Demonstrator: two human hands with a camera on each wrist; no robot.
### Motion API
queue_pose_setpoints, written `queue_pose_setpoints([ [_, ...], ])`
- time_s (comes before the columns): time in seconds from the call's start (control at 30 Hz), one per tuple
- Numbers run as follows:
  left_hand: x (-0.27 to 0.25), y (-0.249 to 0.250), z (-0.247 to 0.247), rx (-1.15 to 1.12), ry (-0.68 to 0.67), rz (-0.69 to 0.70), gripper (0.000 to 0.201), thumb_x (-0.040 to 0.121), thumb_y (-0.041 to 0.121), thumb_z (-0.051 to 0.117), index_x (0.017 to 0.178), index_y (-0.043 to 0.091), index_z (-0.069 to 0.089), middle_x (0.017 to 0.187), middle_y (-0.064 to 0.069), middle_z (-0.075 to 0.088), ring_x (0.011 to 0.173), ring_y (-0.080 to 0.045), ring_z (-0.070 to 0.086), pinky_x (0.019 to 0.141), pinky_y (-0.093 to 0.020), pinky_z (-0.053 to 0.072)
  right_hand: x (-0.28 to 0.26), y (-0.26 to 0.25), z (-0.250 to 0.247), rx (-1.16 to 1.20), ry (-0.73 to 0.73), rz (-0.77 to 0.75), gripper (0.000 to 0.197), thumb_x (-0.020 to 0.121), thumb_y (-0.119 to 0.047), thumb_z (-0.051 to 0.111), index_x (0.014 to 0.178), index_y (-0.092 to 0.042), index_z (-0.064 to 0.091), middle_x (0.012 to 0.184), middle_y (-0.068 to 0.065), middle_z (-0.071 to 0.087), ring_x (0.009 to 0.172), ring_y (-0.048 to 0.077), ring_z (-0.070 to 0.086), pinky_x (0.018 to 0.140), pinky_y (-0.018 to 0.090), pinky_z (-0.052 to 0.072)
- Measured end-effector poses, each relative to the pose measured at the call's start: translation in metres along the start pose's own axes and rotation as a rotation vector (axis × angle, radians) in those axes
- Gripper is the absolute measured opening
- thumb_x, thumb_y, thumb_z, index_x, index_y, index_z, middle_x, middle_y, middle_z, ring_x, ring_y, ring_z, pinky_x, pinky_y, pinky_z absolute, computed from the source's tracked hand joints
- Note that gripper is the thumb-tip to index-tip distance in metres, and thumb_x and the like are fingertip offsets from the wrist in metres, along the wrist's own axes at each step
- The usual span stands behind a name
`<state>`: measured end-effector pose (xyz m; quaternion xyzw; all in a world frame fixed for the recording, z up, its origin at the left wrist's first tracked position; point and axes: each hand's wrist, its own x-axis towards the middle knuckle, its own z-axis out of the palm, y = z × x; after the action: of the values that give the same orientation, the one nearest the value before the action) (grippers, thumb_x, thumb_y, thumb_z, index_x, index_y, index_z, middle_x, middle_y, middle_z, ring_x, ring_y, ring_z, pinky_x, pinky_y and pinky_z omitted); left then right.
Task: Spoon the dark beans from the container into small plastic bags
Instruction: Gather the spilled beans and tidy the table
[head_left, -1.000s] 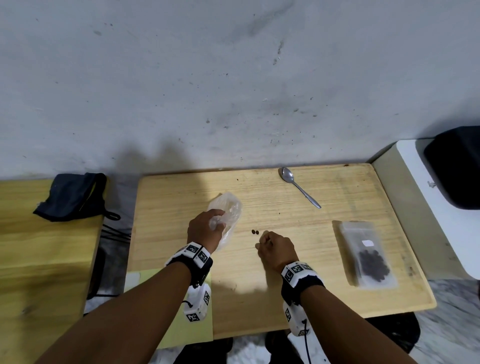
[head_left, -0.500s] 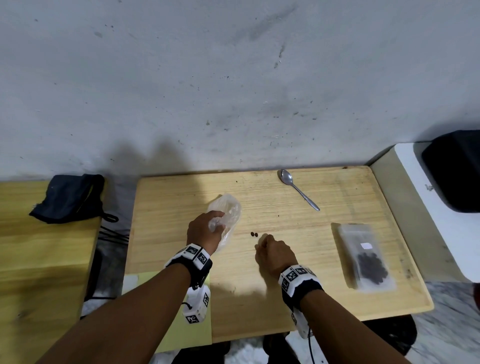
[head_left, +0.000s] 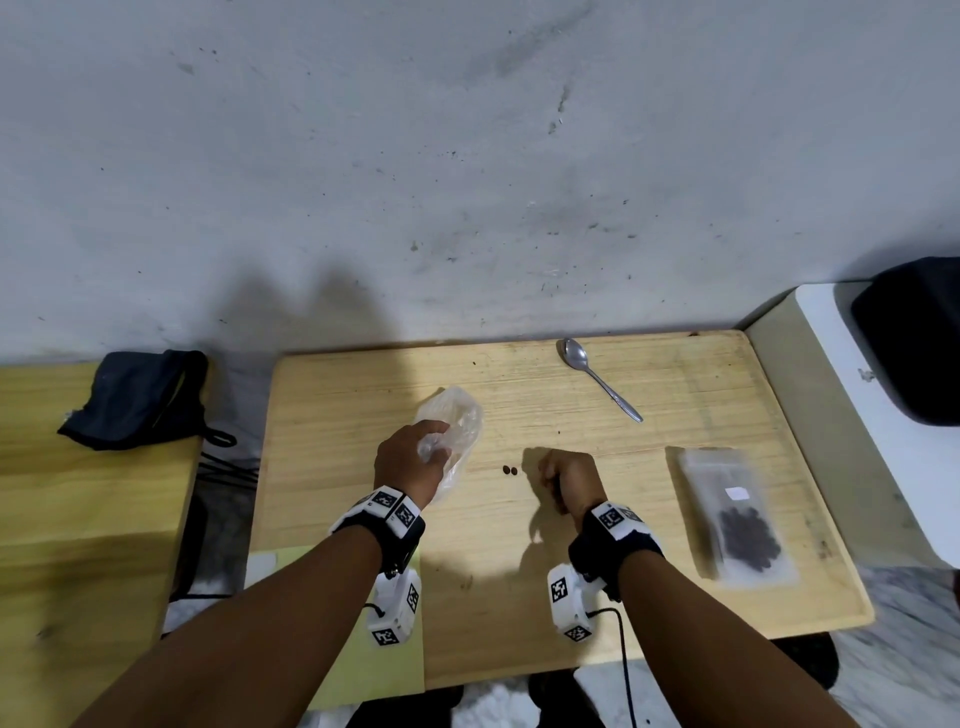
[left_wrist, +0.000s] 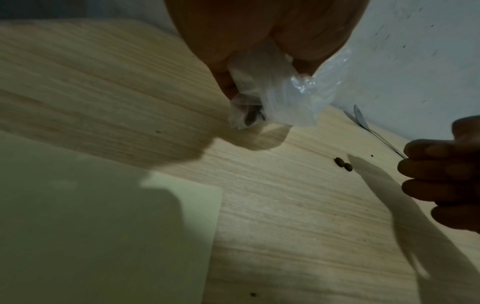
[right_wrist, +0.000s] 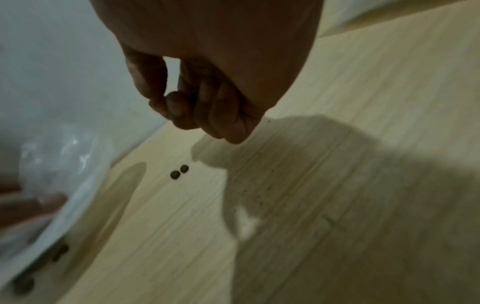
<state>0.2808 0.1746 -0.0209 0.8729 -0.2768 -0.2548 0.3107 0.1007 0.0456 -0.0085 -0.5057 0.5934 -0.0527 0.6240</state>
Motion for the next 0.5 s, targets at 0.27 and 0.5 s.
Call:
queue_pose_setpoints([
  [0.27, 0.007, 0.001, 0.003, 0.034, -0.011, 0.004, 0.026, 0.081, 0.025, 0.068, 0.106, 0.029, 0.068, 0.106, 0.006, 0.07, 0.102, -0.017, 0.064, 0.09, -0.02, 0.041, 0.006, 0.007, 0.012, -0.434, 0.075, -0.308, 0.023, 0.08, -0.022, 0.072, 0.059, -0.022, 0.063, 0.06, -0.009, 0.065, 0.059, 0.003, 0.059, 0.056, 0.013, 0.043],
  [0.5, 0.013, 0.003, 0.002, 0.05, -0.011, 0.005, 0.027, 0.082, 0.025, 0.067, 0.109, 0.028, 0.068, 0.11, 0.005, 0.07, 0.105, -0.019, 0.063, 0.095, -0.024, 0.043, 0.017, 0.018, 0.016, -0.531, 0.041, -0.294, 0.022, 0.069, -0.029, 0.086, 0.085, -0.03, 0.071, 0.065, -0.01, 0.066, 0.058, -0.001, 0.057, 0.058, 0.008, 0.041],
])
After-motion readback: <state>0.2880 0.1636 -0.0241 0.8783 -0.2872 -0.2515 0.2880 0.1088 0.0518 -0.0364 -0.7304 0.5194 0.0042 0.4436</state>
